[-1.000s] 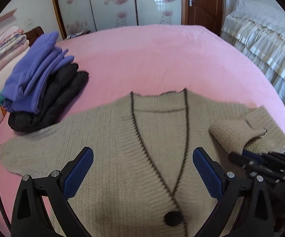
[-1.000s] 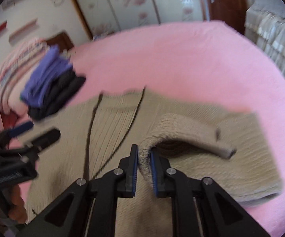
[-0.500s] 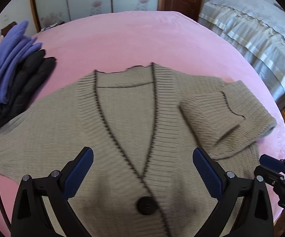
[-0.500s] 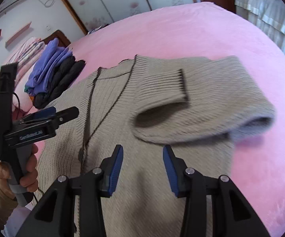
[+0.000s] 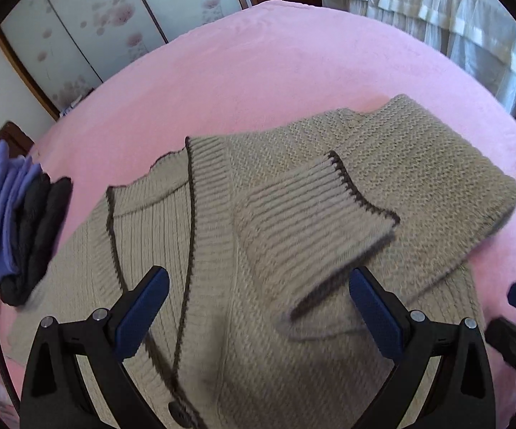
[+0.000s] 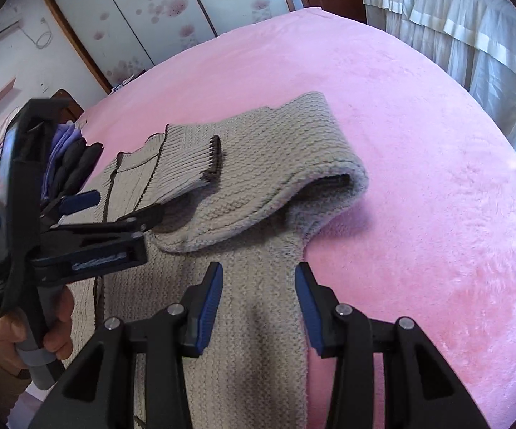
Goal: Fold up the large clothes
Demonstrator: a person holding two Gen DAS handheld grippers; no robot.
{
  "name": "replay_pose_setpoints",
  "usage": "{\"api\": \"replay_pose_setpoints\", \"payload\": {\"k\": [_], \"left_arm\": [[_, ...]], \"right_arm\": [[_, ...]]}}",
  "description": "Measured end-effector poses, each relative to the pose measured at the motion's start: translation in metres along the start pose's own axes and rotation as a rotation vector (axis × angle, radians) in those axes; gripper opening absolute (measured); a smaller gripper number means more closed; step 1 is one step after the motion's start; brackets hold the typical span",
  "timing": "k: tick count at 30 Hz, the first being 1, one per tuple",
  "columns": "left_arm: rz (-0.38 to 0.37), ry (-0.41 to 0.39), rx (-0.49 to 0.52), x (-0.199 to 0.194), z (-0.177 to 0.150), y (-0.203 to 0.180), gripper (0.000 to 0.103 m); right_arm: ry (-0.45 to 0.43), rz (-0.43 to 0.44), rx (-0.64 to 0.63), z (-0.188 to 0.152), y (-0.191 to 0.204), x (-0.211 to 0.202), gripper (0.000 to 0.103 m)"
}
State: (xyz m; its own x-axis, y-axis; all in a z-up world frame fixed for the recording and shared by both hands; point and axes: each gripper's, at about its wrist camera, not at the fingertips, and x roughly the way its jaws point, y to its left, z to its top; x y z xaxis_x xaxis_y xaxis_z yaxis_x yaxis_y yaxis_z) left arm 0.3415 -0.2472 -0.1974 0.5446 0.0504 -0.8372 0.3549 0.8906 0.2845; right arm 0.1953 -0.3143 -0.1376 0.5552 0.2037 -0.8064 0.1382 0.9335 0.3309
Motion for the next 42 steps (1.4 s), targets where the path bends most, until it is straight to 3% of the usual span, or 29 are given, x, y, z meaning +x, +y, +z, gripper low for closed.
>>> {"api": "replay_pose_setpoints", "payload": {"k": [2, 4, 5, 6, 13, 20, 24, 28, 33, 34, 37, 39, 42], "left_arm": [[0.050, -0.002, 0.010, 0.005, 0.007, -0.005, 0.098], [0.070, 0.004, 0.033, 0.009, 0.015, -0.011, 0.053], [0.054, 0.036, 0.046, 0.013, 0.019, -0.012, 0.006], [0.041, 0.065, 0.043, 0.015, 0.021, -0.011, 0.005], [0.045, -0.045, -0.010, -0.020, 0.029, 0.045, 0.004], [0.100, -0.161, -0.161, -0.053, 0.034, 0.154, 0.003], [0.088, -0.147, -0.282, -0.040, 0.015, 0.214, 0.003], [-0.072, -0.035, -0.389, -0.001, -0.017, 0.244, 0.003], [-0.304, 0.070, -0.487, 0.035, -0.035, 0.240, 0.022], [-0.326, 0.074, -0.493, 0.039, -0.035, 0.236, 0.022], [-0.427, 0.097, -0.506, 0.052, -0.033, 0.223, 0.038], [-0.453, 0.118, -0.521, 0.061, -0.031, 0.216, 0.054], [-0.493, 0.159, -0.557, 0.080, -0.030, 0.207, 0.056]], "right_arm": [[-0.001, -0.004, 0.004, -0.002, -0.006, 0.000, 0.042], [-0.001, -0.014, 0.003, -0.003, -0.011, 0.001, 0.042], [0.001, -0.017, 0.002, -0.004, -0.013, 0.001, 0.042], [0.002, -0.021, 0.002, -0.005, -0.016, 0.001, 0.042], [0.011, -0.055, 0.004, 0.005, -0.024, 0.017, 0.042], [0.025, -0.088, 0.009, 0.028, -0.020, 0.050, 0.042], [0.035, -0.122, 0.006, 0.034, -0.014, 0.067, 0.042], [0.036, -0.179, -0.040, 0.034, 0.001, 0.073, 0.044], [0.038, -0.192, -0.059, 0.029, 0.002, 0.072, 0.044], [0.044, -0.188, -0.056, 0.027, -0.001, 0.072, 0.044], [0.052, -0.180, -0.053, 0.026, -0.003, 0.074, 0.044], [0.051, -0.183, -0.063, 0.024, -0.002, 0.074, 0.044], [0.049, -0.192, -0.081, 0.022, 0.001, 0.074, 0.044]]}}
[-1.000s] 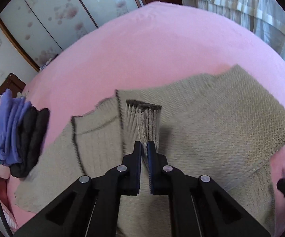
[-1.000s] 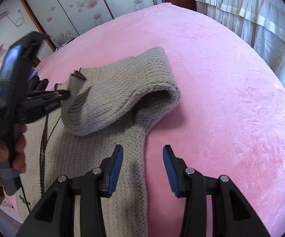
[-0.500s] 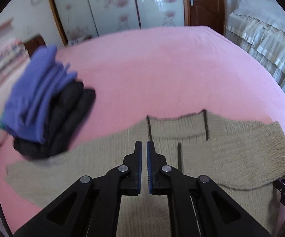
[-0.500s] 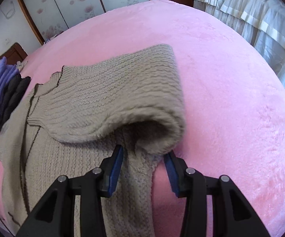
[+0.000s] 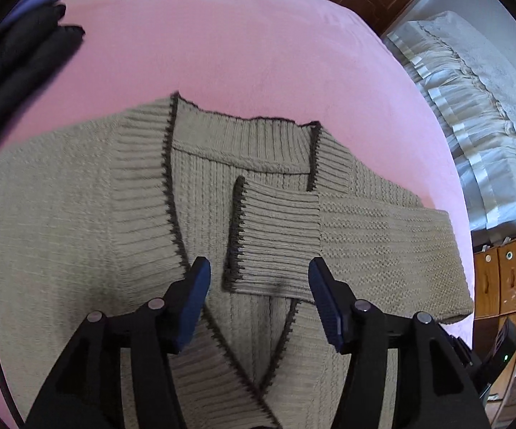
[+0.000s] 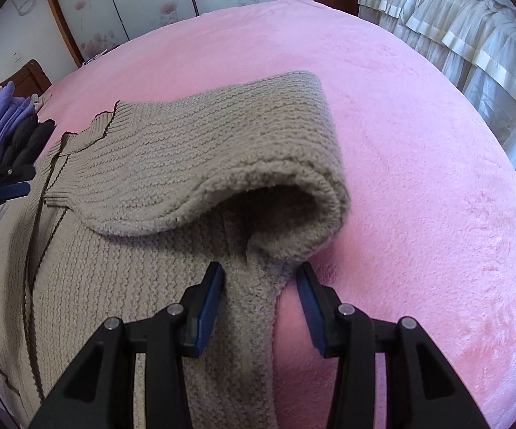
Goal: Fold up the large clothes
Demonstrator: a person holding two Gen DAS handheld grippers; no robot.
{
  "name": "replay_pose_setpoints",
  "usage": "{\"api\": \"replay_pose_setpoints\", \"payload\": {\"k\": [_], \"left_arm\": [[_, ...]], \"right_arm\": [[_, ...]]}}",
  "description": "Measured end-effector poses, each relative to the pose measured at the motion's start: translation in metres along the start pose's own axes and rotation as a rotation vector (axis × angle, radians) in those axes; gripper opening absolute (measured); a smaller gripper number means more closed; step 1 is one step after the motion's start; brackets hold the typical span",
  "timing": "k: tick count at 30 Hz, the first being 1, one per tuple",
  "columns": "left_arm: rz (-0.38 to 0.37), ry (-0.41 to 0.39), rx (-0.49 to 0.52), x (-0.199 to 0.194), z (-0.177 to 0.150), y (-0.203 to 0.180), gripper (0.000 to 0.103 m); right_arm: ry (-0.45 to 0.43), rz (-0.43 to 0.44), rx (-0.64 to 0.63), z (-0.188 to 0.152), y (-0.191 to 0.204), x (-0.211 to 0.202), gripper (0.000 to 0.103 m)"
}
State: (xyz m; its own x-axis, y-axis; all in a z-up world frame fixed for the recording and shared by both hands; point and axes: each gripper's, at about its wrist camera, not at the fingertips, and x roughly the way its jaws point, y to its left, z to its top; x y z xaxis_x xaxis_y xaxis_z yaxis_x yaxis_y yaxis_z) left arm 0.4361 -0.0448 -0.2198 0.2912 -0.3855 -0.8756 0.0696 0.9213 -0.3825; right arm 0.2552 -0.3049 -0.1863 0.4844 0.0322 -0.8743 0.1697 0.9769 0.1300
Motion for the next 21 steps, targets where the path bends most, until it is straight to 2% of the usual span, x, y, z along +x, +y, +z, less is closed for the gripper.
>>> {"api": "replay_pose_setpoints", "payload": {"k": [4, 6, 9, 11, 13, 14, 15, 18, 21], "left_arm": [[-0.053, 0.059, -0.067, 0.026, 0.002, 0.005, 0.056], [-0.077, 0.087, -0.086, 0.039, 0.000, 0.008, 0.061], [-0.092, 0.079, -0.094, 0.054, -0.004, 0.009, 0.068], [-0.083, 0.063, -0.105, 0.059, -0.005, 0.004, 0.068], [-0.053, 0.043, -0.100, 0.058, -0.005, -0.005, 0.046], [-0.031, 0.040, -0.093, 0.058, -0.005, -0.011, 0.023], [-0.012, 0.043, -0.091, 0.059, -0.005, -0.017, 0.017], [0.048, -0.013, -0.028, 0.045, -0.004, -0.042, 0.012], [0.046, -0.096, 0.042, 0.016, 0.001, -0.066, 0.011]], "right_arm": [[-0.004, -0.010, -0.007, 0.000, 0.003, 0.002, 0.044], [-0.007, -0.009, -0.010, -0.001, 0.003, 0.003, 0.044], [-0.008, -0.007, -0.010, -0.002, 0.003, 0.006, 0.044], [-0.012, -0.002, -0.005, -0.003, 0.001, 0.007, 0.044], [-0.015, -0.001, -0.001, -0.004, 0.001, 0.007, 0.044], [-0.016, 0.000, 0.000, -0.004, 0.001, 0.007, 0.044], [-0.016, 0.001, 0.000, -0.004, 0.001, 0.008, 0.044], [-0.016, 0.012, 0.008, -0.003, -0.001, 0.008, 0.044], [-0.015, 0.023, 0.017, -0.003, -0.003, 0.007, 0.044]]}}
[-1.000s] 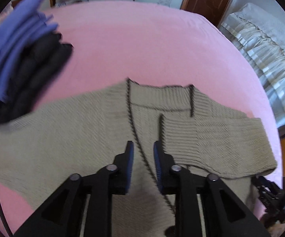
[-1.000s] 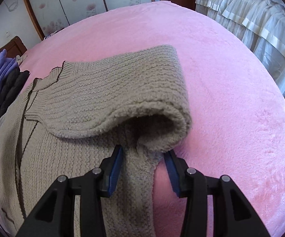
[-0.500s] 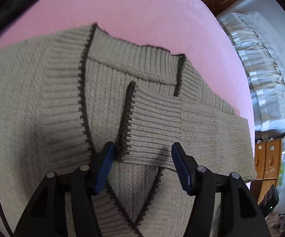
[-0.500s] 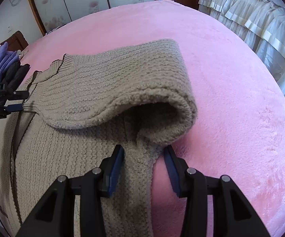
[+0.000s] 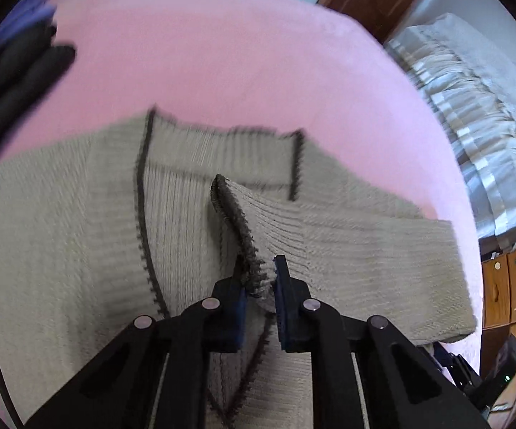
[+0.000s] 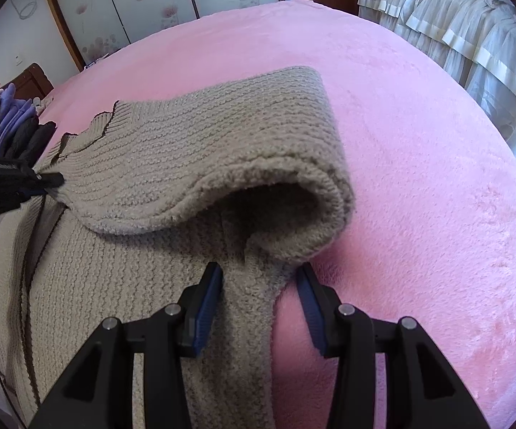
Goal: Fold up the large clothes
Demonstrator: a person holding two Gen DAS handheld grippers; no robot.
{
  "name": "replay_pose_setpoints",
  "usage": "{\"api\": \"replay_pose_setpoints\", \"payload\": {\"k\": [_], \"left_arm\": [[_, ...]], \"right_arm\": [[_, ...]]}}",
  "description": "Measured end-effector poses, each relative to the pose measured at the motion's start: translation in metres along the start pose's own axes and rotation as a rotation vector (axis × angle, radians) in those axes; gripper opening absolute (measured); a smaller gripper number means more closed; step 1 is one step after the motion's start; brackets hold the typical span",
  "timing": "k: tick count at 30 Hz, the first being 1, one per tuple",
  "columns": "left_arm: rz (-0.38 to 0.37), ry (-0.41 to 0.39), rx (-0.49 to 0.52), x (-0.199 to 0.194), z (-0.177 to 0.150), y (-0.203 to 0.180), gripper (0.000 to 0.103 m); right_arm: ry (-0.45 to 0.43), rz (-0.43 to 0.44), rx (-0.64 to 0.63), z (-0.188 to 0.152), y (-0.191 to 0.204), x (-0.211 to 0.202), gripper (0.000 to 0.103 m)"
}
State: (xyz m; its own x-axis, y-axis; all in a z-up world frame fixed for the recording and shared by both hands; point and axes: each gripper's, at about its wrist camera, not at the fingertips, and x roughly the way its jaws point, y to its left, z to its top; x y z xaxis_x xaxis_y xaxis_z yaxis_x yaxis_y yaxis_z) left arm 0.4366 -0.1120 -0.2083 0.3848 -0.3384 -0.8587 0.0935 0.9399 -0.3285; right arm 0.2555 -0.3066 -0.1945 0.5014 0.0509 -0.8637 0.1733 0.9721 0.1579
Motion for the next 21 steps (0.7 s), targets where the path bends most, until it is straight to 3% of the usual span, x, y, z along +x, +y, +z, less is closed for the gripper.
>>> {"api": "replay_pose_setpoints", "payload": {"k": [5, 8, 13, 17, 19, 21], "left_arm": [[0.036, -0.154, 0.022, -0.057, 0.018, 0.001, 0.011], [0.093, -0.180, -0.001, -0.068, 0.024, 0.022, 0.011], [0.175, -0.091, -0.053, -0.046, 0.021, 0.079, 0.011], [0.201, -0.025, -0.075, -0.015, 0.009, 0.096, 0.013], [0.209, -0.017, -0.062, -0.008, 0.002, 0.103, 0.015], [0.224, -0.027, -0.044, -0.005, 0.001, 0.101, 0.024]], "right_arm": [[-0.003, 0.010, 0.007, 0.001, -0.002, -0.002, 0.044], [0.001, 0.015, 0.009, 0.002, -0.002, -0.003, 0.044], [0.010, 0.003, -0.004, 0.004, 0.001, -0.003, 0.044], [0.011, -0.010, -0.013, 0.002, 0.004, -0.006, 0.044], [0.008, -0.017, -0.018, 0.001, 0.005, -0.009, 0.044], [-0.006, -0.024, -0.032, 0.000, 0.007, -0.016, 0.044]]}}
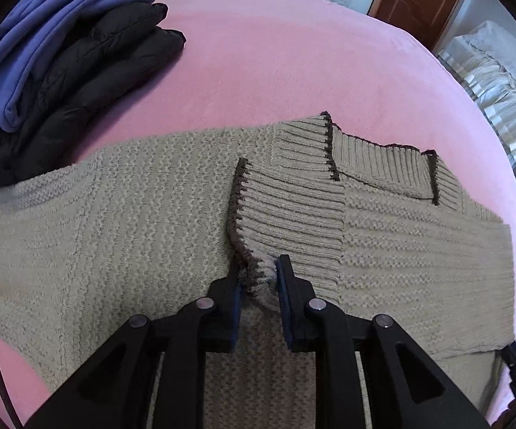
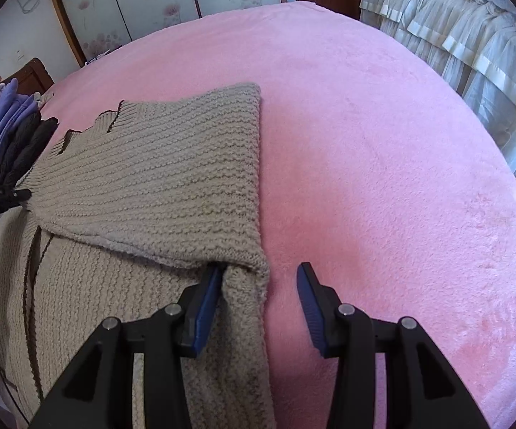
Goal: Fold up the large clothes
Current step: 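Lift both tools away and move toward the other sleeve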
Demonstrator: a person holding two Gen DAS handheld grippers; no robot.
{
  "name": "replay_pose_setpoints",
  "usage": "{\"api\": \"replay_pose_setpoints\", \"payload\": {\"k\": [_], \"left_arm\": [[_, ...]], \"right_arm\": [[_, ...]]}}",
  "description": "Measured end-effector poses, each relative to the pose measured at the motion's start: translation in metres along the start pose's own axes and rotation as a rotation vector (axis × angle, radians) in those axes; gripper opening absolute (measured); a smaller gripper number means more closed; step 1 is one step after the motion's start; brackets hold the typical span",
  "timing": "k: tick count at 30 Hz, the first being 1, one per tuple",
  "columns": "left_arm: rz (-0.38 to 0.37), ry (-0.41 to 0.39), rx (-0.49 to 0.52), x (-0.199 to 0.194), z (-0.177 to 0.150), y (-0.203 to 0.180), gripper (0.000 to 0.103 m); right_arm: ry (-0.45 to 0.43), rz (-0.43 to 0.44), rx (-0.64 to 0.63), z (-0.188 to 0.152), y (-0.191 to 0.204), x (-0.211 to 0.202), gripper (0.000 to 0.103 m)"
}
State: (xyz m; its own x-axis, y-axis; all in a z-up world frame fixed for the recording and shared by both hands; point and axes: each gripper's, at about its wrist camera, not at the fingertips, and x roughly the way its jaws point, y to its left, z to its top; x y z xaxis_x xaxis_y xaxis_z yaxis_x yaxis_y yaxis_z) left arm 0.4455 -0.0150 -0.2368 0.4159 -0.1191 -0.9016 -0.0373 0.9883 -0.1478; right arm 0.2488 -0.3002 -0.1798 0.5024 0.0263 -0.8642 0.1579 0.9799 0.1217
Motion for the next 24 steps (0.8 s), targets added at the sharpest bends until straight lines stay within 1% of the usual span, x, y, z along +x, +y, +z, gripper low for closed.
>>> {"api": "replay_pose_setpoints", "payload": {"k": [2, 4, 5, 6, 7, 8, 9, 12, 14, 15, 17, 21, 24], "left_arm": [[0.015, -0.005, 0.002, 0.003, 0.002, -0.005, 0.032], [-0.008, 0.005, -0.013, 0.003, 0.003, 0.000, 0.032], [-0.020, 0.010, -0.023, 0.000, 0.004, 0.007, 0.036], [-0.022, 0.016, -0.035, -0.002, 0.005, 0.010, 0.046], [-0.011, 0.017, -0.043, -0.007, 0.006, 0.015, 0.051], [0.009, 0.015, -0.047, -0.012, 0.006, 0.023, 0.060], [0.032, 0.010, -0.047, -0.018, 0.005, 0.024, 0.064], [0.046, -0.005, -0.032, -0.039, 0.002, 0.030, 0.064], [0.064, -0.020, -0.005, -0.060, -0.006, 0.032, 0.064], [0.067, -0.027, 0.006, -0.070, -0.014, 0.041, 0.064], [0.074, -0.044, 0.031, -0.093, -0.028, 0.047, 0.064], [0.059, -0.078, 0.065, -0.144, -0.059, 0.059, 0.065], [0.020, -0.106, 0.071, -0.177, -0.083, 0.063, 0.066]], "right_arm": [[-0.025, -0.011, -0.024, -0.001, 0.004, -0.009, 0.044], [-0.047, -0.018, -0.044, -0.003, 0.009, -0.018, 0.044], [-0.055, -0.020, -0.050, -0.004, 0.011, -0.021, 0.044], [-0.061, -0.021, -0.057, -0.005, 0.013, -0.024, 0.044], [-0.065, -0.019, -0.062, -0.007, 0.016, -0.027, 0.044], [-0.065, -0.016, -0.068, -0.007, 0.019, -0.028, 0.044], [-0.064, -0.019, -0.077, -0.008, 0.024, -0.030, 0.044], [-0.059, -0.034, -0.103, -0.012, 0.036, -0.035, 0.044], [-0.059, -0.017, -0.115, -0.016, 0.045, -0.044, 0.044], [-0.060, -0.011, -0.120, -0.019, 0.048, -0.048, 0.044], [-0.070, -0.001, -0.137, -0.023, 0.057, -0.062, 0.044], [-0.096, 0.010, -0.156, -0.029, 0.078, -0.092, 0.044], [-0.117, 0.040, -0.150, -0.032, 0.093, -0.120, 0.044]]}}
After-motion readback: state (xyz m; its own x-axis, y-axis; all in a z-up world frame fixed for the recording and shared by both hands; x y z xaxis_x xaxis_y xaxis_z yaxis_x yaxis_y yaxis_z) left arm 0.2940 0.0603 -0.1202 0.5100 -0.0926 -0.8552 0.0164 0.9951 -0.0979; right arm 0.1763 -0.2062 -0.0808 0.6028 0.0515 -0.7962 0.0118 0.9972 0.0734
